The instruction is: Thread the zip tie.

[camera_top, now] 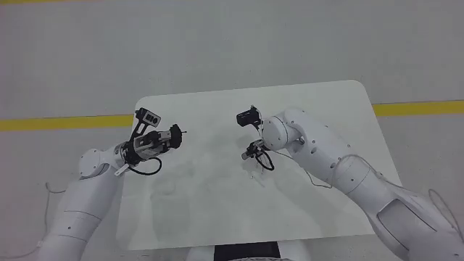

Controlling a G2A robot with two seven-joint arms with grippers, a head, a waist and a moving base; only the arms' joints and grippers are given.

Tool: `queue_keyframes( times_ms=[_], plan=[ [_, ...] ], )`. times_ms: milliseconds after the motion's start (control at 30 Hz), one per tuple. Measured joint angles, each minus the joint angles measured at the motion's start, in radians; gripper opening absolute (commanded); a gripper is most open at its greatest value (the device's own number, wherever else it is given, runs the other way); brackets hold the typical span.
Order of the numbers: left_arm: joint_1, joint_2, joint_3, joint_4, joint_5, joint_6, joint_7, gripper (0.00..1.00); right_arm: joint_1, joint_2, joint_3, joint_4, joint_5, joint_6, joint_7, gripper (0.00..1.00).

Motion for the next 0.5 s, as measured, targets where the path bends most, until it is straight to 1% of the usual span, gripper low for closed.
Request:
queue_keyframes(
  times_ms=[33,67,100,200,300,433,467,500],
  plan=[
    [0.000,0.000,0.000,0.000,0.000,0.000,0.000,0.00,-0.001,-0.001,0.000,-0.004,-0.001,0.002,0.001,0.84],
    [0.000,0.000,0.000,0.000,0.000,0.000,0.000,0.00,-0.004,-0.002,-0.001,-0.008,-0.003,0.004,0.002,0.61],
    [0.000,0.000,0.000,0.000,0.000,0.000,0.000,0.00,-0.005,-0.003,-0.002,-0.011,-0.007,0.006,0.002,0.49],
    [0.000,0.000,0.000,0.000,0.000,0.000,0.000,0.00,-0.012,-0.004,-0.008,-0.020,-0.033,0.016,0.005,0.33],
    [0.000,0.000,0.000,0.000,0.000,0.000,0.000,0.00,-0.024,-0.003,-0.008,-0.031,-0.055,0.023,0.005,0.29],
    [0.000,0.000,0.000,0.000,0.000,0.000,0.000,0.00,-0.043,0.000,-0.006,-0.037,-0.082,0.014,-0.005,0.24],
    [0.000,0.000,0.000,0.000,0.000,0.000,0.000,0.00,-0.048,0.000,-0.007,-0.036,-0.091,0.011,-0.007,0.21],
    [0.000,0.000,0.000,0.000,0.000,0.000,0.000,0.00,-0.052,0.000,-0.009,-0.033,-0.099,0.009,-0.005,0.20]
  ],
)
